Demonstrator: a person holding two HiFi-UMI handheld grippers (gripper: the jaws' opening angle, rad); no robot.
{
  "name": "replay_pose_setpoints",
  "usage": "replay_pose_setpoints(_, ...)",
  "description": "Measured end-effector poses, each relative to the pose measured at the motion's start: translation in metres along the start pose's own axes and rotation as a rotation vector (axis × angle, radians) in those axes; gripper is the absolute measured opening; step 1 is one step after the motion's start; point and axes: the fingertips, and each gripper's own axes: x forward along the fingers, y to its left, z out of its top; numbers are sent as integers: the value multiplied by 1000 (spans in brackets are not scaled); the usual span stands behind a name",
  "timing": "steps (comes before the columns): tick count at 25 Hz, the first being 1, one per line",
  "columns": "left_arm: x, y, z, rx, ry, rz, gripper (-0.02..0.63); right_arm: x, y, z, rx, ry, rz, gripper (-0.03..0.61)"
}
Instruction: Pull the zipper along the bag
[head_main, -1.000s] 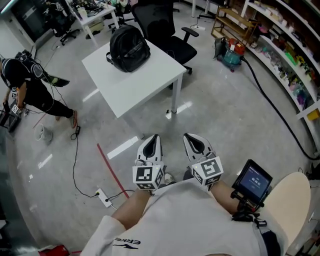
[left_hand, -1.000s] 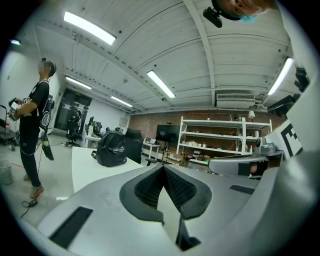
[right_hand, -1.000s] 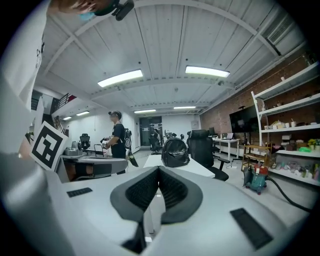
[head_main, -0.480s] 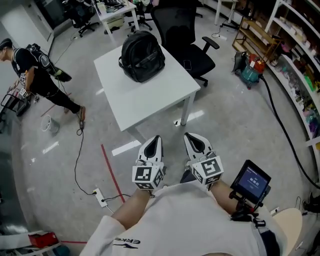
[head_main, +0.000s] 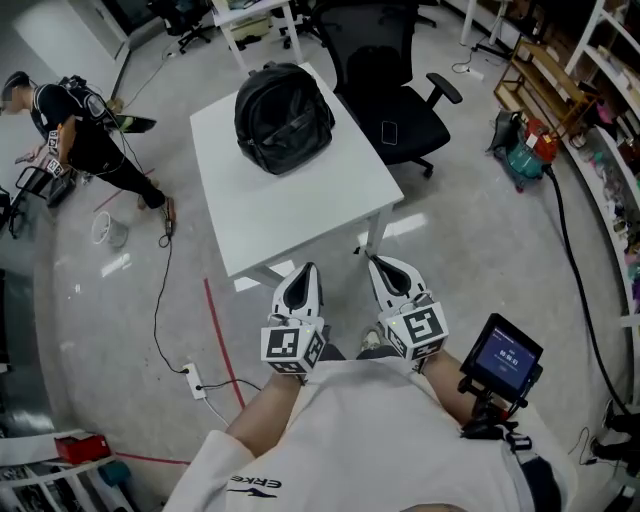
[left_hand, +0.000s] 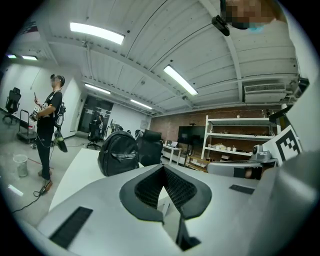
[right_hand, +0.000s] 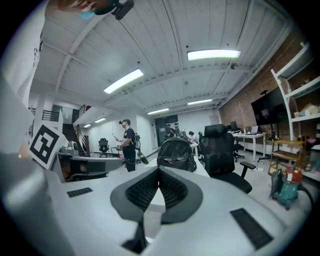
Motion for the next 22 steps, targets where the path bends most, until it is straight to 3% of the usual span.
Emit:
replay_pose_setpoints(9, 53, 22, 4, 9, 21, 82, 2, 49, -44, 2, 20, 22, 45, 3)
replay_pose_setpoints(15, 86, 60, 9, -1, 17, 101, 2, 95, -61, 6, -6, 34, 40, 3)
replay_pose_setpoints(22, 137, 120, 39, -1, -6, 94, 2, 170, -84, 31, -54, 45, 15, 3)
